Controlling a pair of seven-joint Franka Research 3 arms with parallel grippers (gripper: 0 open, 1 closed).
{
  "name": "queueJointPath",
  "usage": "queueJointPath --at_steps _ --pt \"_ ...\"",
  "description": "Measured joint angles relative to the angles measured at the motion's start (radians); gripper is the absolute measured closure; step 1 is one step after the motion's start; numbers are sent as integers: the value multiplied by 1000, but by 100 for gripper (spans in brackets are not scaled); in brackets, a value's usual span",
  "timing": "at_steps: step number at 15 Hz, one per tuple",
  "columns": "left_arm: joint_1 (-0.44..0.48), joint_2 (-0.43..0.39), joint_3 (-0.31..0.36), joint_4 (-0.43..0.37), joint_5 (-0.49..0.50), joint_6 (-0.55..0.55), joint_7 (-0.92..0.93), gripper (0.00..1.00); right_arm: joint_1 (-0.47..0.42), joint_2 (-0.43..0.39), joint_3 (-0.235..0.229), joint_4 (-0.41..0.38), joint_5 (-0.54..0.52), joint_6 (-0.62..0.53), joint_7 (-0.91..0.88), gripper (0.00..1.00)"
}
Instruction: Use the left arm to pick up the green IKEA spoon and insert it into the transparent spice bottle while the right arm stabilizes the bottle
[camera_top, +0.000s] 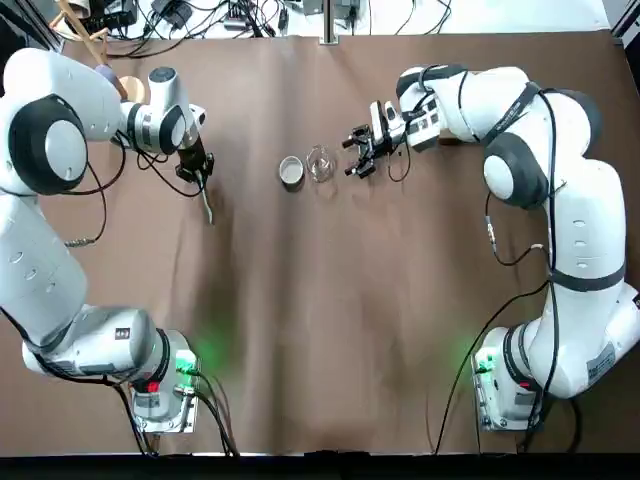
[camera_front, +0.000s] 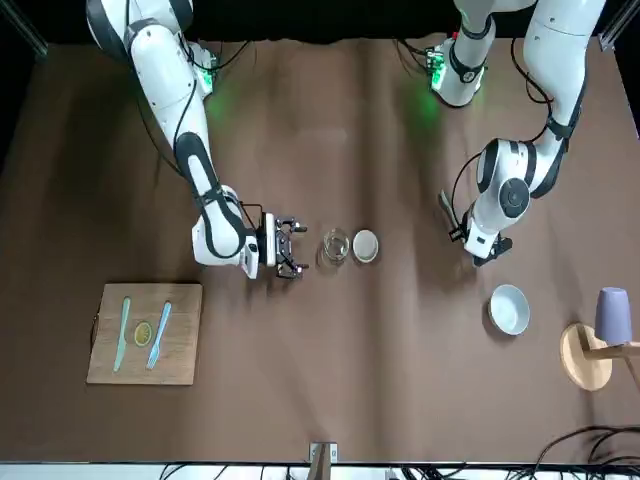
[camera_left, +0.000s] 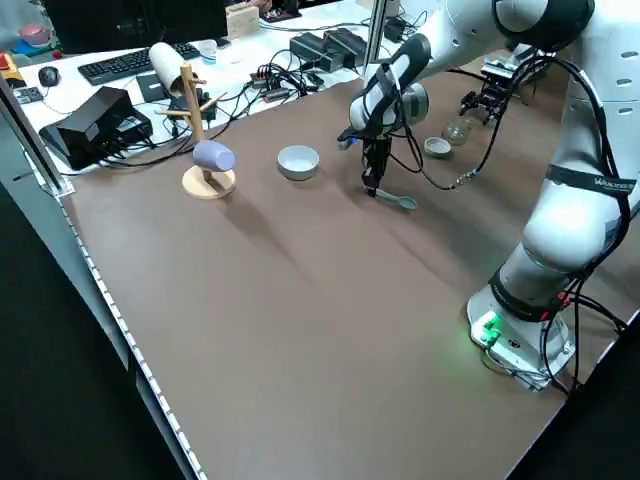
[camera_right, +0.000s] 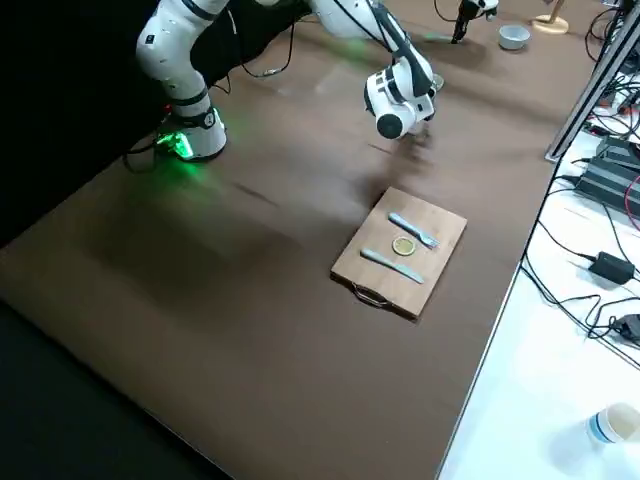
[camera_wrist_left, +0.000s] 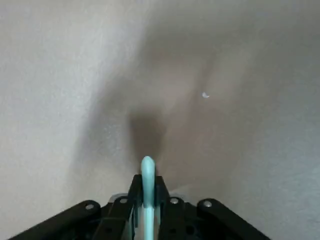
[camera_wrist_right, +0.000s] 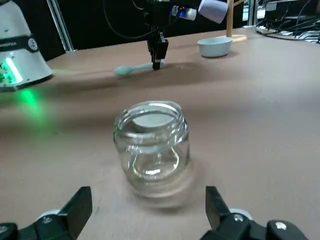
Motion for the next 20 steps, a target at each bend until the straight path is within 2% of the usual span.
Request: queueJointPath --at_steps 4,7,12,15,20 --pt "-1 -12 -7 42 0 -10 -1 87 42 22 0 28 54 4 -25 0" --pt "-4 -20 -20 128 0 -83 -1 87 53 55 0 62 59 4 -29 0" --pt "-7 -24 -110 252 4 -133 -1 87 62 102 0 95 109 4 -35 0" --pt "-14 -24 -158 314 56 -139 16 87 72 131 0 117 152 4 -36 0" --pt "-14 -23 -202 351 67 -169 99 87 92 150 0 152 179 3 -37 0"
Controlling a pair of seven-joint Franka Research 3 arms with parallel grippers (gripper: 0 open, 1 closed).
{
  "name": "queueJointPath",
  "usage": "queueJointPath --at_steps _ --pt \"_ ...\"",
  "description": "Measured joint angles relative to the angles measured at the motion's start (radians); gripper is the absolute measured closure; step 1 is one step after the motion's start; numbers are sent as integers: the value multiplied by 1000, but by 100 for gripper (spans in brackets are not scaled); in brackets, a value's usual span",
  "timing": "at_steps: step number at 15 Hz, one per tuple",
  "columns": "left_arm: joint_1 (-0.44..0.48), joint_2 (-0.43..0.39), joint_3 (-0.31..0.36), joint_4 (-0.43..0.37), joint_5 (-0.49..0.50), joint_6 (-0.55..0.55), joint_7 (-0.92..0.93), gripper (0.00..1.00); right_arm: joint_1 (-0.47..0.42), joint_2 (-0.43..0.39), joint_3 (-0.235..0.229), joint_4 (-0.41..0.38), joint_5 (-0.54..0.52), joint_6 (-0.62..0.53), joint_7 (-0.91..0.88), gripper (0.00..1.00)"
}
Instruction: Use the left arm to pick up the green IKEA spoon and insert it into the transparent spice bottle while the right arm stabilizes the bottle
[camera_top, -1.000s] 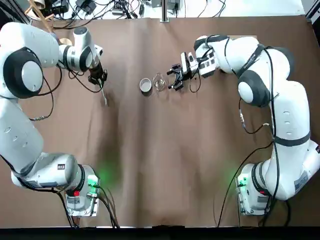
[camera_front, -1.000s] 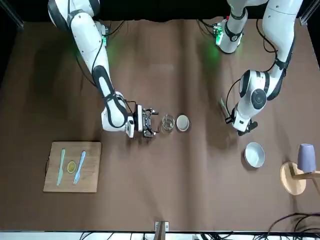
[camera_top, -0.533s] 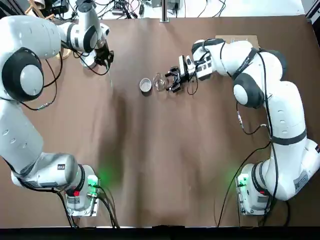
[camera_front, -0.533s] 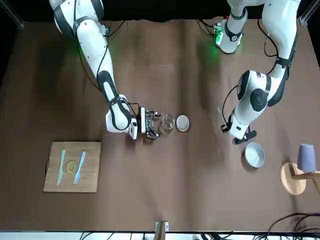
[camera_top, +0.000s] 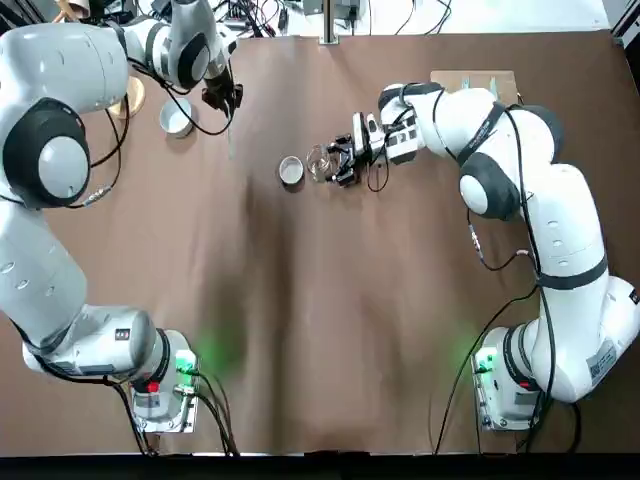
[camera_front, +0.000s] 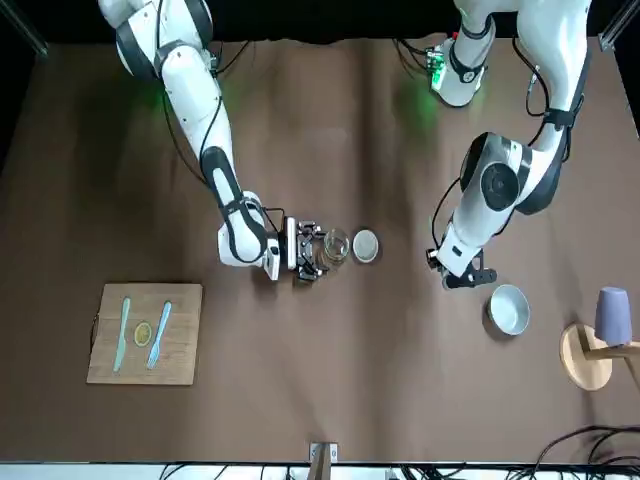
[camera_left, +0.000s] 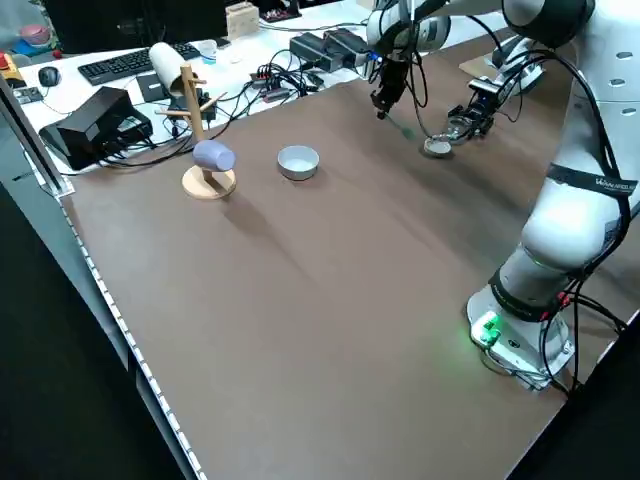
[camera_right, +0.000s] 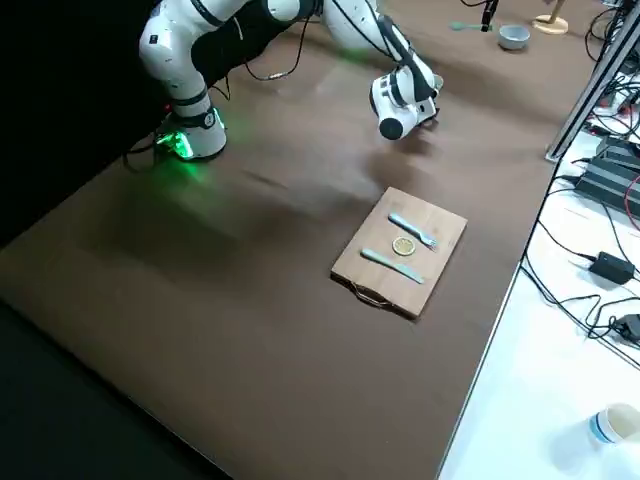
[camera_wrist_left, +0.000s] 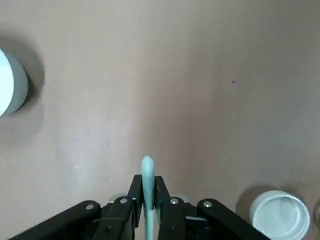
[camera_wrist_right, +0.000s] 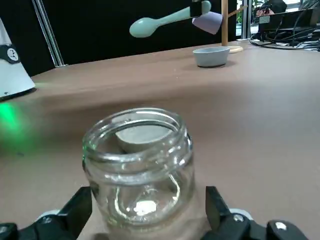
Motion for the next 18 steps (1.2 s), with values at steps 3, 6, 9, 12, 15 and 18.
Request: queueJointPath --at_steps 3,6,9,12,15,18 --pt "0 2 -26 26 0 -1 8 87 28 4 0 10 22 3 0 0" --pt "0 3 -51 48 0 -4 8 87 48 7 0 16 38 17 0 0" --pt "1 11 -78 68 0 -4 14 87 53 11 0 18 45 18 0 0" --pt "1 18 -101 85 0 -6 28 87 54 17 0 18 57 18 0 0" --pt "3 20 -102 95 0 -27 83 87 54 20 0 19 62 16 -1 0" --pt "0 26 -105 101 0 -37 116 87 54 21 0 19 63 16 -1 0"
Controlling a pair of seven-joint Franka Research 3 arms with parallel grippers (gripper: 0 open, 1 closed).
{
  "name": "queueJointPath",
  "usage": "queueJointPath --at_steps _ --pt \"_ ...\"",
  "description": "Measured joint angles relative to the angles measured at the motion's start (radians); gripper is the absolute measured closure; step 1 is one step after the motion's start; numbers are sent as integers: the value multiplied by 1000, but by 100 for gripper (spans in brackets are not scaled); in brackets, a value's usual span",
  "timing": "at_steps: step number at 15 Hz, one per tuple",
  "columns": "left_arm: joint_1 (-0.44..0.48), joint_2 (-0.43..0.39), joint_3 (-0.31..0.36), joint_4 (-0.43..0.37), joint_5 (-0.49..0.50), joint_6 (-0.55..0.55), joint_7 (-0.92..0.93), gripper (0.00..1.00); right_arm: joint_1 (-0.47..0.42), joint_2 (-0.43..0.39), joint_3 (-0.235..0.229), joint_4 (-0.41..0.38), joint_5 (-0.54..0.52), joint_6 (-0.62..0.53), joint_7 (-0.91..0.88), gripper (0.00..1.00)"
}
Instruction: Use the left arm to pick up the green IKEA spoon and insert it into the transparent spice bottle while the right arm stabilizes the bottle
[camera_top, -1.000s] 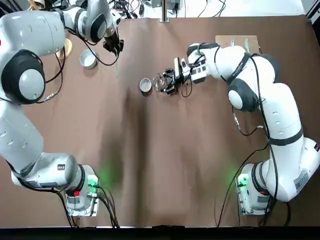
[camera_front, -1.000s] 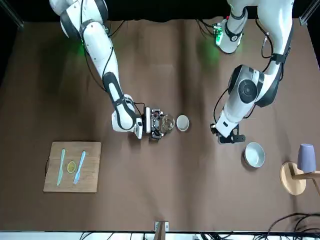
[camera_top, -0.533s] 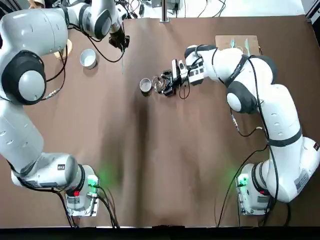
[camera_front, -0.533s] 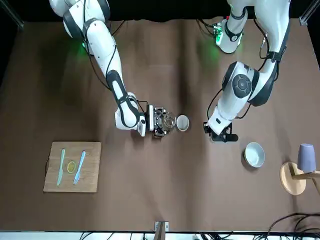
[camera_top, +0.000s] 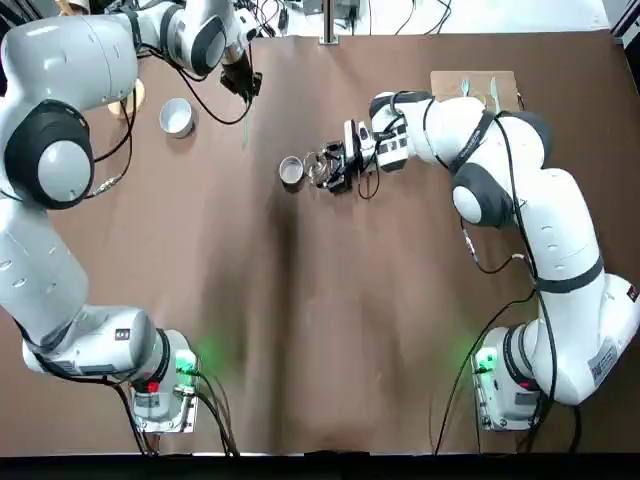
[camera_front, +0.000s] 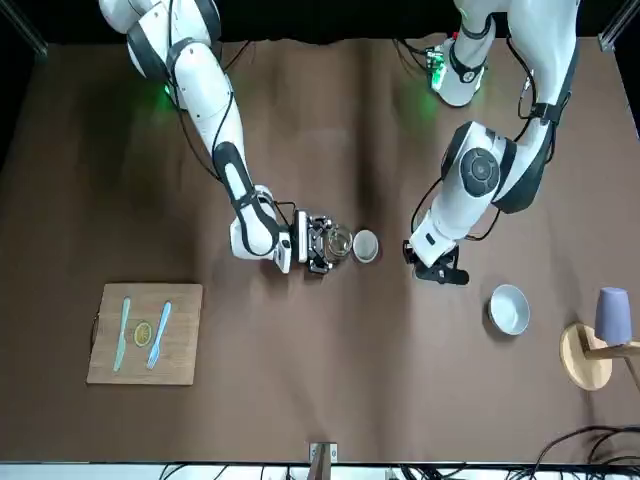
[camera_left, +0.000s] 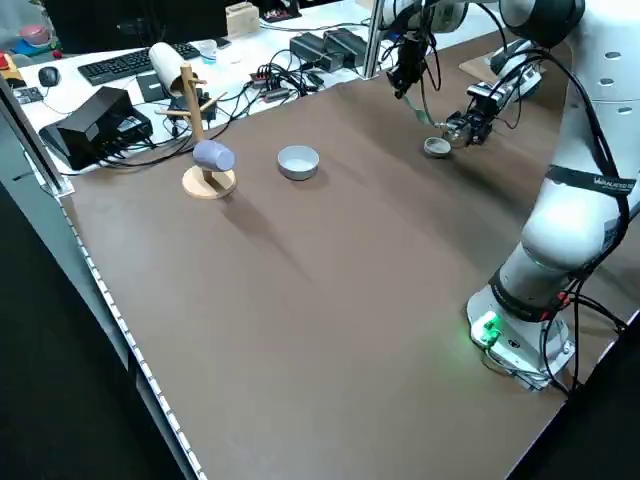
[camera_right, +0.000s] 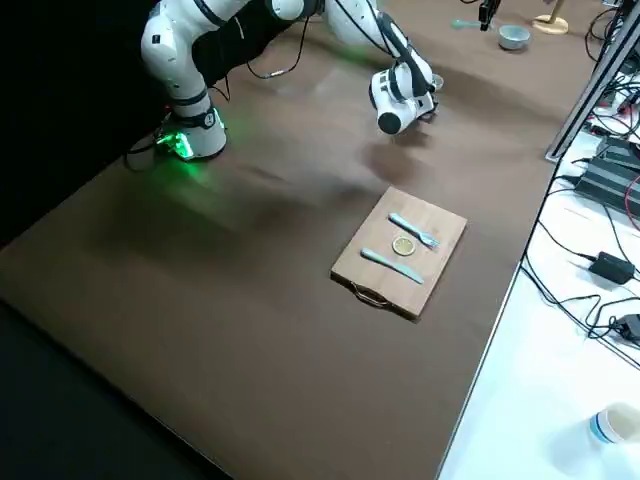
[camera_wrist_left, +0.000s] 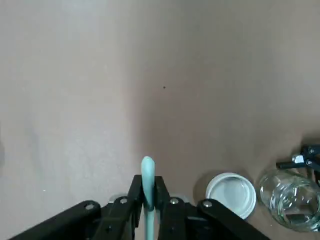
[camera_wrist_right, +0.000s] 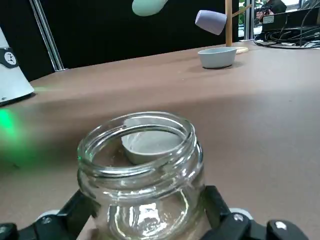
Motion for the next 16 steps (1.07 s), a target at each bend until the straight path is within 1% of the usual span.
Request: queueJointPath --at_steps 4,9,13,16 --pt "0 7 -3 11 -12 0 51 87 0 0 0 0 1 0 0 0" --pt "5 9 -36 40 -98 -2 53 87 0 0 0 0 2 -1 0 0" --pt "21 15 -39 62 -243 -17 74 87 0 0 0 0 2 -1 -1 0" --pt "41 48 -39 131 -376 -81 123 87 0 1 0 0 2 -2 -1 0"
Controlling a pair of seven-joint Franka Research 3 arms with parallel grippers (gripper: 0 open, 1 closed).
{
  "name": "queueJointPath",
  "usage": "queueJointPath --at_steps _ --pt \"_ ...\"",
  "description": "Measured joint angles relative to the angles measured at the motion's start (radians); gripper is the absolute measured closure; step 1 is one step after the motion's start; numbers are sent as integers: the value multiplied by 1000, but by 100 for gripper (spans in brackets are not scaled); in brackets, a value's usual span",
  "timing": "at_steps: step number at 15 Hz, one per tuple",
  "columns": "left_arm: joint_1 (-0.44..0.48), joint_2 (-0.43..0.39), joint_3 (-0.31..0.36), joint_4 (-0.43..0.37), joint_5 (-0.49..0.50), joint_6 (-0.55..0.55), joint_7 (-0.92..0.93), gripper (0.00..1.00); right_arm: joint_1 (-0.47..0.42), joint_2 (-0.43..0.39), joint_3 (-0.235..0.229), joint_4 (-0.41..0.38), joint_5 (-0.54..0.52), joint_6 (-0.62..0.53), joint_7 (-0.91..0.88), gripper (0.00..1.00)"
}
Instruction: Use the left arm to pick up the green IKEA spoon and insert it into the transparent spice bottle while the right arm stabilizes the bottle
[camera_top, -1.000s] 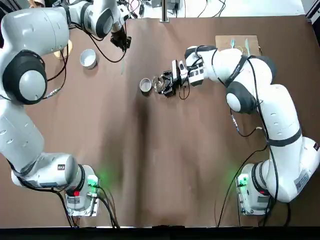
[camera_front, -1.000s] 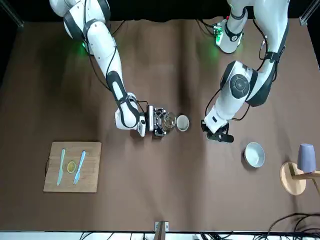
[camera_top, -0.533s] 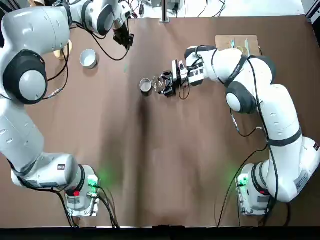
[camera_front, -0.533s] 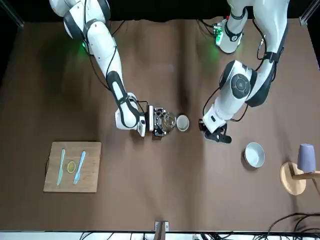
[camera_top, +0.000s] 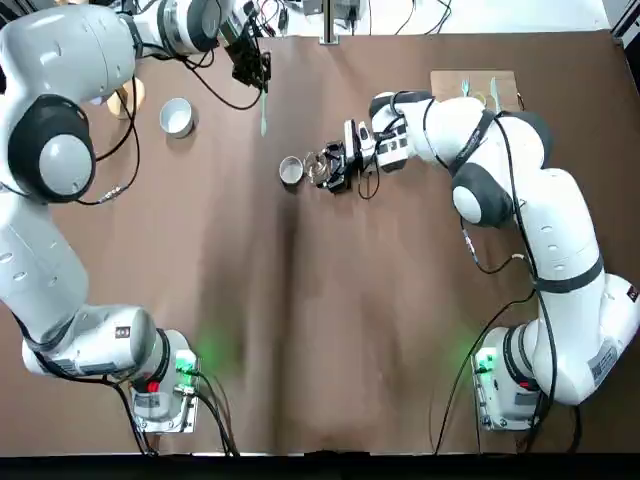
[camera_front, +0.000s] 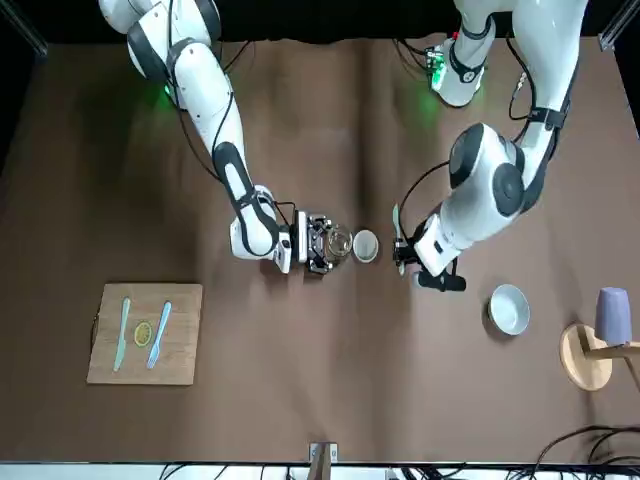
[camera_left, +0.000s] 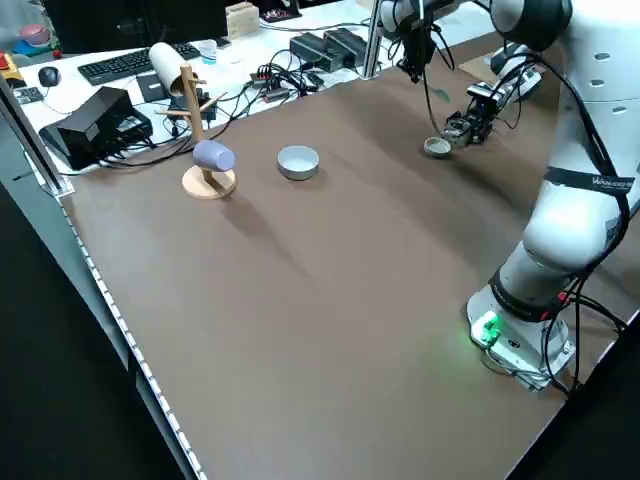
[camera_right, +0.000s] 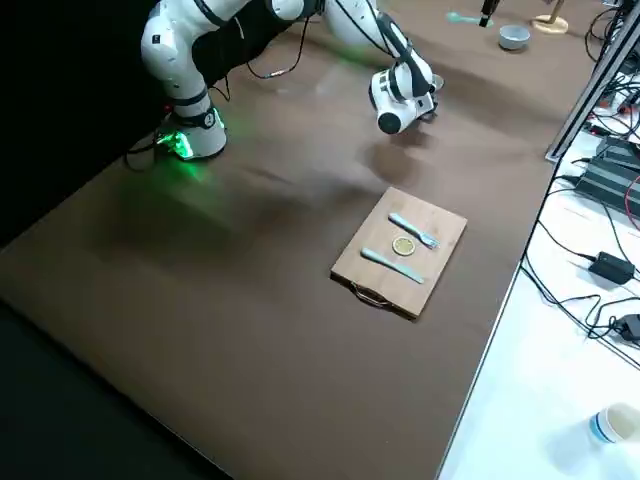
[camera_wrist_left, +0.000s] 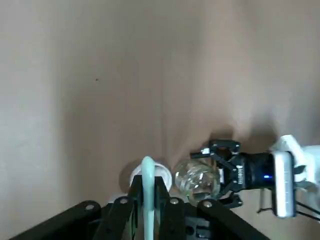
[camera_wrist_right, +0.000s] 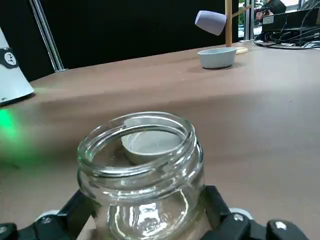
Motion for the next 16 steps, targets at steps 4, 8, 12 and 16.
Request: queueJointPath --at_steps 4,8,12,16 --pt "16 37 -1 39 -142 -17 200 87 0 0 0 0 0 -1 -2 0" --pt "25 64 -1 41 -383 -19 611 87 0 0 0 1 0 -2 -41 0" --pt "24 93 -3 41 -554 -21 933 87 0 0 0 3 0 -2 -72 0" --pt "22 133 -19 45 -714 -25 1220 87 0 0 0 3 0 -2 -74 0"
